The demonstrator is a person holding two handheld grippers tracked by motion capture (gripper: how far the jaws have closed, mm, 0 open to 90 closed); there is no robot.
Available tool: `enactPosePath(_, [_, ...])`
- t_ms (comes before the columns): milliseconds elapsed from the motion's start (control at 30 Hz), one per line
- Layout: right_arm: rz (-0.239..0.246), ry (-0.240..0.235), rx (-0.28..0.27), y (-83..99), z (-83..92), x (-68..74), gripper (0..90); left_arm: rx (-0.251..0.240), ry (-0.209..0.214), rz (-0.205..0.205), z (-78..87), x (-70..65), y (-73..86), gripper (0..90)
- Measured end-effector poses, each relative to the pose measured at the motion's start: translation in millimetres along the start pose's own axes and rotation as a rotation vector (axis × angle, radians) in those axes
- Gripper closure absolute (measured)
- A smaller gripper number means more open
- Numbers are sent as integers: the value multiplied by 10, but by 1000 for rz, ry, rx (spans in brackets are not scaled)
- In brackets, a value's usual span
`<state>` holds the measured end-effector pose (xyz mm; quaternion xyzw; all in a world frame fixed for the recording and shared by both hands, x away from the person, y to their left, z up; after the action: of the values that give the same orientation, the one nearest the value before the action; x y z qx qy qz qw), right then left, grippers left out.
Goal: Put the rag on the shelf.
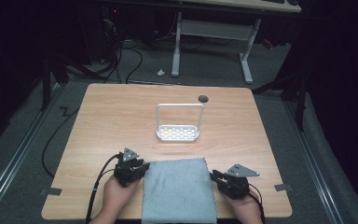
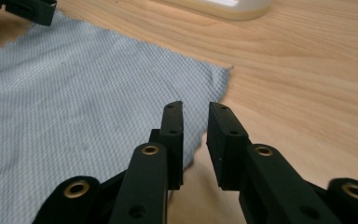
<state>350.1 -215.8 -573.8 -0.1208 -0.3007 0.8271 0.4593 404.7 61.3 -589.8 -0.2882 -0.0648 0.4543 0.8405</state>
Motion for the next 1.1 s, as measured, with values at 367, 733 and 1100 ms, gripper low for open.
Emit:
enactPosePath(367, [-53,27,66,-356,-373,-163,672,-19,67,5,-15,-23,29,890])
enactPosePath(733, [-46,60,76,-406,-513,-159,684,-21,93,35,-11,2,30,894])
enactPosePath(1100, [21,84,91,-404,-517,-129,890,-34,82,17,4,-11,29,894])
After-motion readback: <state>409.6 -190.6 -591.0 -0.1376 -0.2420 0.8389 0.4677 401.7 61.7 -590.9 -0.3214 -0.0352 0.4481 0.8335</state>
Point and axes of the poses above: each handheld gripper's, and its own axes: z roughly backward along the jaws, y roughly out of its underside, x roughly to its left, the point moved 9 cm from there along -z, roughly forward along the jaws, and after that the axes turned 15 degrees about x, right-handed, at the moved point
